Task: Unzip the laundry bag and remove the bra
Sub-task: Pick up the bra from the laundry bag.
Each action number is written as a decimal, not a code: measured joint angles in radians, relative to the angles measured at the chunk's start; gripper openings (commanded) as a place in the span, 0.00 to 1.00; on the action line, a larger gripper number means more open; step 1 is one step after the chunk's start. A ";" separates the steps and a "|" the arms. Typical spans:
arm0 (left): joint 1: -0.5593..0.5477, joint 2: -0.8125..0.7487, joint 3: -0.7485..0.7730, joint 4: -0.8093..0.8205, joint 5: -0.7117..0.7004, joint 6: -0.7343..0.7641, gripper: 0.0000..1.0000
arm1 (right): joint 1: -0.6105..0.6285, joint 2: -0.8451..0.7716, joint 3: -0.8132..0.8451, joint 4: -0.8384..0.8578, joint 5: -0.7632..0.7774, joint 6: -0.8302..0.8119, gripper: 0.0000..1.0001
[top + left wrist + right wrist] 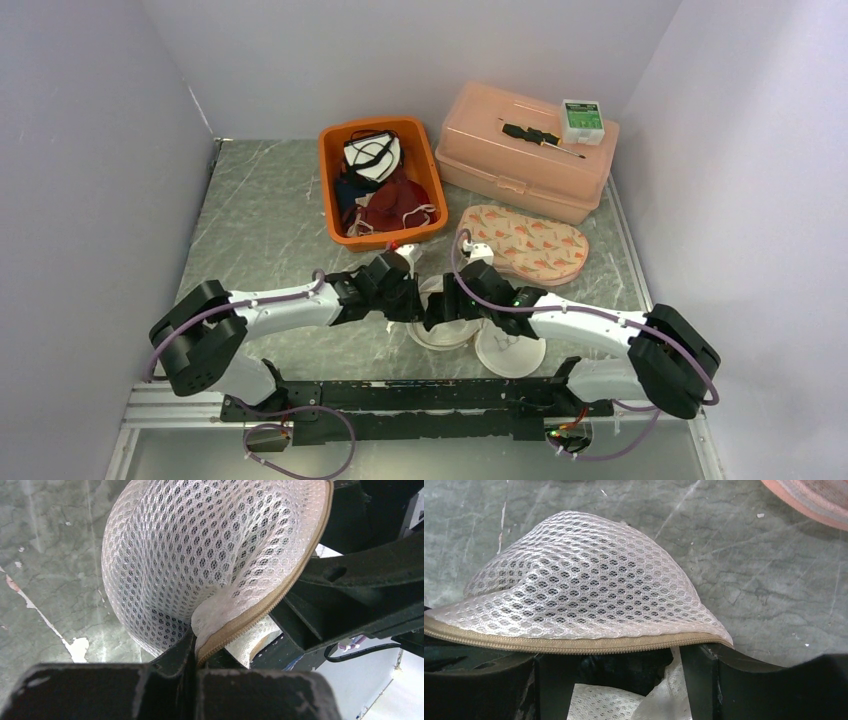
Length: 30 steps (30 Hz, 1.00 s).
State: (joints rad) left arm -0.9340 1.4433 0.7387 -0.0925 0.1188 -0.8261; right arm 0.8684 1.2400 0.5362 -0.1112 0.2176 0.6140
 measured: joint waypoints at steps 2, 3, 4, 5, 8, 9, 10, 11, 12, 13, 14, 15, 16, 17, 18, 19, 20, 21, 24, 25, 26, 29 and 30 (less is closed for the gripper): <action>-0.005 0.006 0.000 0.006 0.000 -0.003 0.03 | -0.011 0.000 -0.011 0.007 -0.018 0.010 0.72; -0.009 0.010 0.000 0.008 0.000 -0.004 0.03 | -0.017 0.001 -0.017 0.011 -0.024 0.016 0.72; -0.012 0.012 0.000 0.009 0.000 -0.006 0.03 | -0.025 0.002 -0.026 0.020 -0.043 0.021 0.72; -0.015 0.014 0.000 0.010 0.000 -0.007 0.03 | -0.034 0.004 -0.037 0.033 -0.062 0.027 0.71; -0.024 0.021 0.000 0.021 0.000 -0.008 0.03 | -0.050 0.003 -0.065 0.071 -0.115 0.045 0.68; -0.026 0.024 0.000 0.023 0.000 -0.008 0.03 | -0.056 0.003 -0.074 0.087 -0.135 0.051 0.67; -0.027 0.028 0.000 0.024 0.000 -0.008 0.03 | -0.061 0.002 -0.081 0.102 -0.157 0.058 0.66; -0.028 0.033 0.000 0.024 0.000 -0.008 0.03 | -0.064 0.002 -0.087 0.114 -0.175 0.062 0.63; -0.028 0.038 0.000 0.026 0.000 -0.008 0.03 | -0.069 0.002 -0.093 0.130 -0.196 0.068 0.60; -0.029 0.043 0.000 0.029 -0.001 -0.008 0.03 | -0.075 0.001 -0.101 0.146 -0.214 0.072 0.57; -0.030 0.048 0.000 0.029 0.000 -0.009 0.03 | -0.081 0.001 -0.107 0.159 -0.232 0.078 0.53; -0.031 0.053 -0.002 0.030 0.000 -0.009 0.03 | -0.087 0.001 -0.114 0.175 -0.251 0.082 0.49; -0.032 0.056 -0.003 0.031 0.000 -0.009 0.03 | -0.094 0.002 -0.122 0.190 -0.267 0.087 0.44; -0.033 0.060 -0.005 0.032 0.000 -0.010 0.03 | -0.099 0.002 -0.127 0.200 -0.280 0.090 0.39; -0.034 0.063 -0.006 0.033 0.000 -0.010 0.03 | -0.104 0.002 -0.134 0.214 -0.294 0.097 0.35; -0.035 0.065 -0.006 0.033 -0.001 -0.010 0.03 | -0.107 0.004 -0.138 0.226 -0.306 0.102 0.31; -0.036 0.067 -0.006 0.035 0.000 -0.010 0.03 | -0.108 0.004 -0.141 0.233 -0.314 0.105 0.25; -0.037 0.069 -0.006 0.036 0.000 -0.010 0.03 | -0.109 0.004 -0.145 0.241 -0.321 0.109 0.20; -0.038 0.069 -0.006 0.036 -0.002 -0.011 0.03 | -0.109 -0.008 -0.147 0.242 -0.327 0.110 0.07; -0.038 0.069 -0.006 0.036 -0.002 -0.011 0.03 | -0.109 -0.021 -0.147 0.235 -0.327 0.107 0.02; -0.039 0.069 -0.006 0.035 -0.003 -0.011 0.03 | -0.109 -0.042 -0.147 0.224 -0.324 0.101 0.00; -0.039 0.068 -0.006 0.029 -0.009 -0.011 0.03 | -0.106 -0.119 -0.147 0.195 -0.310 0.062 0.00; -0.039 0.063 -0.006 0.022 -0.011 -0.011 0.03 | -0.105 -0.148 -0.147 0.181 -0.303 0.043 0.00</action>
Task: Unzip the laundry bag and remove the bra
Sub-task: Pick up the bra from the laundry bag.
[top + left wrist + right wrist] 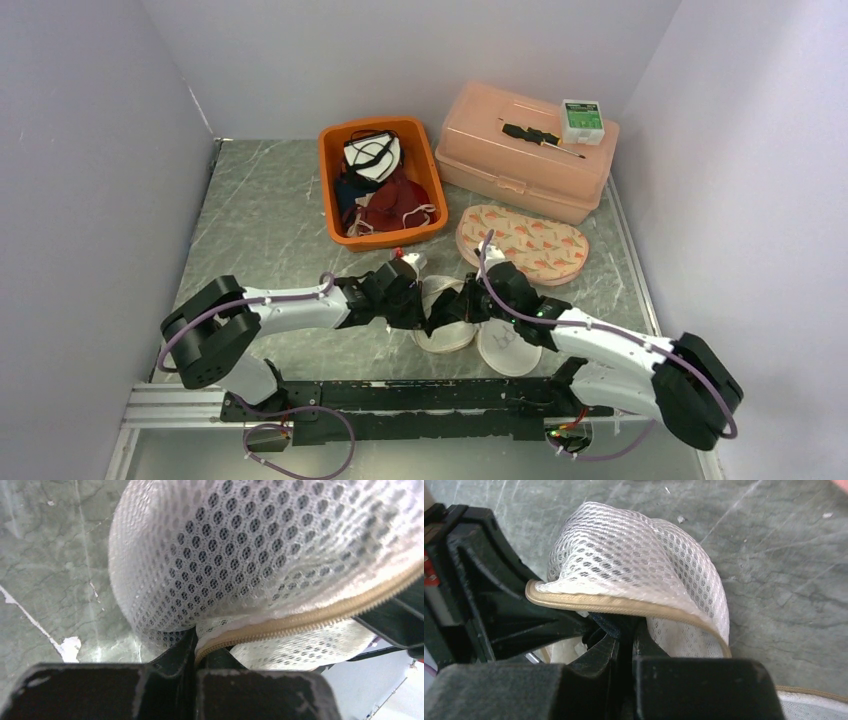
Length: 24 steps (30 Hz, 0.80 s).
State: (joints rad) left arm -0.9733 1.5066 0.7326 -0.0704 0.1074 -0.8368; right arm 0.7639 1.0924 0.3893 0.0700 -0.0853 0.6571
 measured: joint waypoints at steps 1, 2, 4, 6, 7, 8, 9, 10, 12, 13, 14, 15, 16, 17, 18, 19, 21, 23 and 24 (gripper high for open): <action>0.000 -0.006 0.000 -0.008 -0.005 0.000 0.03 | 0.004 -0.031 0.000 -0.016 0.006 -0.021 0.00; -0.001 -0.013 0.001 -0.016 -0.009 0.000 0.03 | 0.008 -0.060 0.000 -0.031 0.012 -0.042 0.00; -0.002 -0.039 0.005 -0.043 -0.028 0.000 0.03 | 0.019 -0.106 0.000 -0.055 0.025 -0.082 0.00; -0.004 -0.076 0.015 -0.080 -0.051 0.000 0.03 | 0.035 -0.145 0.000 -0.080 0.034 -0.121 0.00; -0.004 -0.095 0.024 -0.101 -0.067 0.001 0.03 | 0.046 -0.158 0.001 -0.091 0.038 -0.140 0.00; -0.004 -0.112 0.033 -0.117 -0.080 0.001 0.03 | 0.060 -0.169 0.002 -0.104 0.045 -0.160 0.00; -0.003 -0.132 0.049 -0.142 -0.098 0.003 0.03 | 0.075 -0.177 0.003 -0.114 0.051 -0.177 0.00; -0.003 -0.146 0.062 -0.156 -0.111 0.004 0.03 | 0.088 -0.183 0.003 -0.123 0.056 -0.190 0.00; -0.003 -0.172 0.105 -0.200 -0.144 0.011 0.03 | 0.118 -0.198 0.003 -0.139 0.064 -0.217 0.00; -0.001 -0.180 0.132 -0.219 -0.161 0.014 0.02 | 0.136 -0.207 0.003 -0.144 0.068 -0.231 0.00; 0.003 -0.184 0.158 -0.238 -0.174 0.021 0.03 | 0.154 -0.219 0.003 -0.145 0.072 -0.244 0.00; 0.006 -0.186 0.184 -0.254 -0.187 0.029 0.03 | 0.166 -0.229 0.003 -0.145 0.079 -0.253 0.00; 0.011 -0.186 0.200 -0.263 -0.194 0.034 0.03 | 0.179 -0.244 0.003 -0.145 0.084 -0.263 0.00; 0.017 -0.184 0.214 -0.274 -0.200 0.040 0.03 | 0.189 -0.261 0.003 -0.145 0.087 -0.271 0.00; 0.024 -0.182 0.219 -0.281 -0.203 0.043 0.03 | 0.196 -0.279 0.003 -0.144 0.095 -0.277 0.00; 0.030 -0.179 0.220 -0.286 -0.205 0.046 0.03 | 0.200 -0.295 0.003 -0.143 0.103 -0.282 0.00; 0.039 -0.163 0.217 -0.294 -0.203 0.048 0.03 | 0.207 -0.337 0.003 -0.140 0.119 -0.289 0.00; 0.042 -0.146 0.196 -0.281 -0.197 0.048 0.03 | 0.211 -0.386 -0.005 -0.129 0.137 -0.292 0.00; 0.043 -0.141 0.181 -0.272 -0.192 0.047 0.03 | 0.211 -0.414 -0.015 -0.120 0.143 -0.295 0.00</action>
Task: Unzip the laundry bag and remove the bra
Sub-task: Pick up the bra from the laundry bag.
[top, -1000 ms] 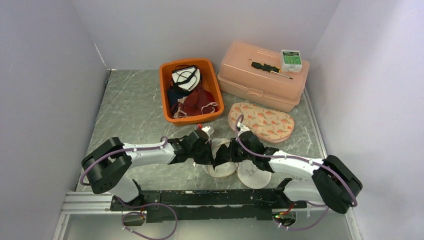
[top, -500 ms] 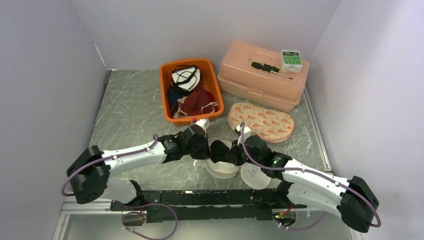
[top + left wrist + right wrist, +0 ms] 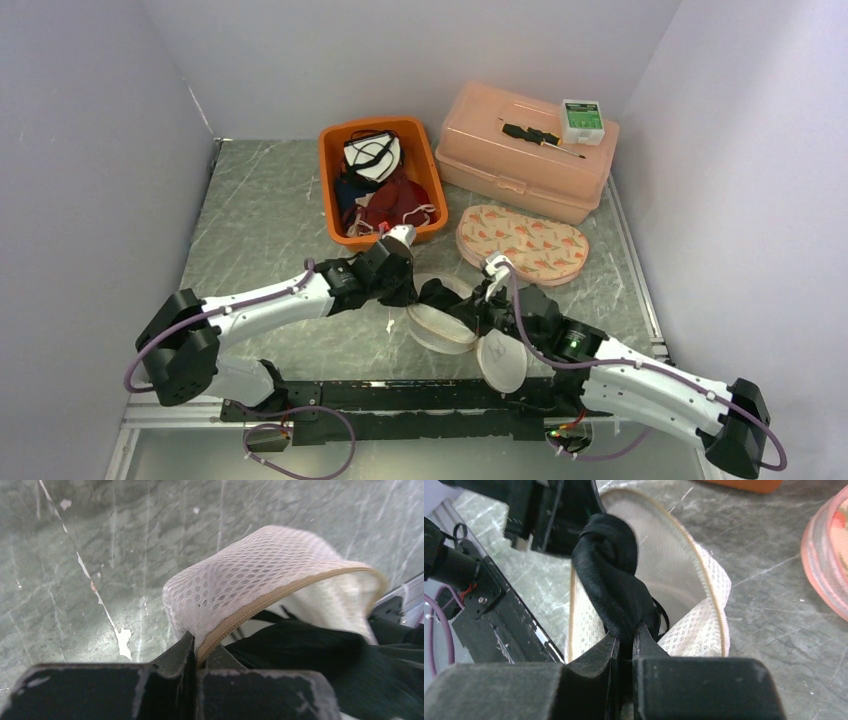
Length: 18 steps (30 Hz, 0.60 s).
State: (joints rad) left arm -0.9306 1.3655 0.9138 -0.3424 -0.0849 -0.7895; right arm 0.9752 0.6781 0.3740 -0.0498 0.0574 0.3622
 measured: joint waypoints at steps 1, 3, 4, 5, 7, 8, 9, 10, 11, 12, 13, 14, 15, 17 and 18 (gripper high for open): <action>0.000 0.005 -0.019 0.010 0.008 -0.002 0.03 | 0.001 -0.029 -0.014 0.012 0.009 -0.002 0.00; 0.000 0.014 -0.050 0.027 0.023 -0.006 0.03 | 0.002 -0.075 -0.042 0.033 0.024 -0.004 0.00; 0.000 0.021 -0.061 0.036 0.032 -0.009 0.03 | 0.002 -0.095 -0.055 0.042 0.032 -0.004 0.00; 0.000 0.030 -0.071 0.048 0.042 -0.012 0.03 | 0.002 -0.112 -0.067 0.052 0.043 -0.004 0.00; 0.000 0.047 -0.084 0.076 0.058 -0.013 0.03 | 0.002 -0.138 -0.085 0.074 0.069 -0.001 0.00; 0.000 0.053 -0.091 0.092 0.065 -0.014 0.03 | 0.002 -0.151 -0.092 0.085 0.082 0.005 0.00; 0.000 0.059 -0.099 0.108 0.074 -0.016 0.03 | 0.003 -0.163 -0.098 0.096 0.098 0.012 0.00; 0.000 0.060 -0.106 0.122 0.080 -0.017 0.03 | 0.003 -0.174 -0.104 0.112 0.115 0.022 0.00; 0.000 0.061 -0.119 0.141 0.089 -0.017 0.03 | 0.003 -0.184 -0.109 0.126 0.126 0.034 0.00; 0.000 0.061 -0.138 0.168 0.098 -0.017 0.03 | 0.003 -0.196 -0.114 0.143 0.140 0.048 0.00; 0.000 0.061 -0.145 0.177 0.101 -0.018 0.03 | 0.003 -0.210 -0.119 0.159 0.153 0.064 0.00; 0.000 0.061 -0.159 0.199 0.110 -0.018 0.03 | 0.003 -0.223 -0.124 0.172 0.164 0.079 0.00; 0.000 0.061 -0.169 0.214 0.116 -0.019 0.03 | 0.003 -0.234 -0.128 0.180 0.172 0.092 0.00; 0.000 0.060 -0.186 0.246 0.126 -0.020 0.03 | 0.003 -0.261 -0.137 0.197 0.188 0.119 0.00; 0.000 0.058 -0.192 0.259 0.128 -0.021 0.04 | 0.003 -0.267 -0.138 0.200 0.194 0.129 0.00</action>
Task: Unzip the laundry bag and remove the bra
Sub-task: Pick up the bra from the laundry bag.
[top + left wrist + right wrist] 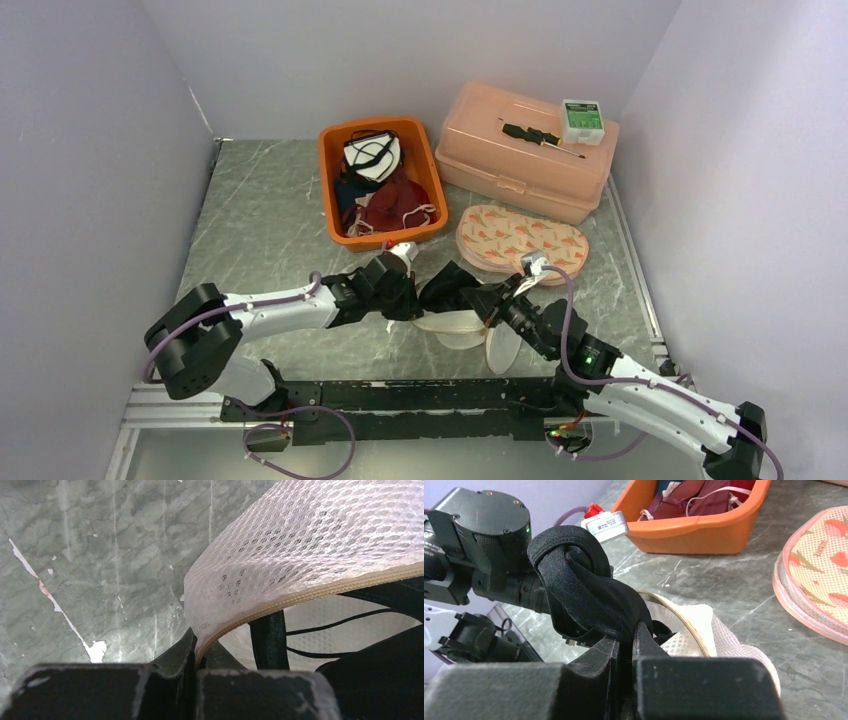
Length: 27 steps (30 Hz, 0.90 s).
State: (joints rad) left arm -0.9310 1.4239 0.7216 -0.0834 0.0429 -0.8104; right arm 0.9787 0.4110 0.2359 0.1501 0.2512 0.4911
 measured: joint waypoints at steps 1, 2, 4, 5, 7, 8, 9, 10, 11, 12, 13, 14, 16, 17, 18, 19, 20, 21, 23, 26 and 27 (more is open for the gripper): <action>0.000 -0.003 -0.005 0.010 0.003 0.000 0.05 | 0.000 -0.001 0.000 0.001 0.003 0.007 0.00; -0.001 -0.009 -0.011 0.020 0.003 0.000 0.08 | 0.000 -0.001 0.000 0.001 0.006 0.013 0.00; -0.001 -0.027 -0.019 0.023 0.003 0.001 0.20 | 0.000 -0.004 0.000 0.001 0.007 0.025 0.00; -0.001 -0.040 -0.024 0.023 -0.001 0.000 0.29 | 0.000 -0.008 0.000 0.001 0.008 0.028 0.00; -0.001 -0.072 -0.033 0.017 -0.011 -0.001 0.48 | 0.000 -0.020 0.000 0.000 0.010 0.033 0.00; -0.001 -0.087 -0.035 0.012 -0.015 0.001 0.57 | 0.000 -0.025 0.000 0.000 0.009 0.034 0.00; -0.001 -0.103 -0.038 0.010 -0.017 0.000 0.64 | 0.000 -0.034 0.000 -0.003 0.009 0.034 0.00; -0.001 -0.125 -0.043 0.004 -0.019 -0.002 0.70 | 0.000 -0.041 0.000 -0.007 0.009 0.034 0.00; -0.001 -0.149 -0.048 -0.005 -0.022 -0.003 0.75 | 0.000 -0.051 0.000 -0.013 0.009 0.034 0.00; 0.000 -0.171 -0.052 -0.012 -0.025 -0.005 0.79 | 0.000 -0.060 0.000 -0.022 0.009 0.034 0.00; 0.000 -0.201 -0.058 -0.020 -0.032 -0.011 0.82 | 0.000 -0.068 0.000 -0.030 0.010 0.034 0.00; 0.000 -0.234 -0.063 -0.035 -0.042 -0.014 0.85 | 0.000 -0.076 0.000 -0.038 0.010 0.034 0.00; -0.001 -0.298 -0.069 -0.067 -0.061 -0.015 0.90 | 0.000 -0.088 0.000 -0.051 0.011 0.034 0.00; 0.000 -0.326 -0.072 -0.081 -0.071 -0.016 0.91 | 0.000 -0.093 0.000 -0.057 0.013 0.034 0.00; 0.000 -0.369 -0.073 -0.106 -0.089 -0.017 0.91 | 0.000 -0.098 0.000 -0.064 0.016 0.034 0.00; 0.000 -0.404 -0.073 -0.127 -0.106 -0.018 0.92 | 0.000 -0.102 0.000 -0.072 0.020 0.034 0.00; 0.000 -0.441 -0.073 -0.146 -0.125 -0.019 0.92 | 0.000 -0.105 0.000 -0.079 0.024 0.034 0.00; 0.000 -0.477 -0.073 -0.166 -0.146 -0.020 0.93 | 0.000 -0.106 0.000 -0.084 0.028 0.034 0.00; 0.000 -0.547 -0.081 -0.192 -0.186 -0.022 0.94 | 0.000 -0.108 -0.001 -0.091 0.032 0.034 0.00; 0.000 -0.669 -0.121 -0.182 -0.220 -0.007 0.94 | 0.000 -0.108 -0.005 -0.092 0.033 0.034 0.00; 0.000 -0.702 -0.144 -0.148 -0.213 0.010 0.94 | 0.000 -0.108 -0.008 -0.090 0.032 0.036 0.00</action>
State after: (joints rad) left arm -0.9306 0.7219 0.5774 -0.2314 -0.1699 -0.8001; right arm 0.9791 0.3035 0.2279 0.0601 0.2836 0.5270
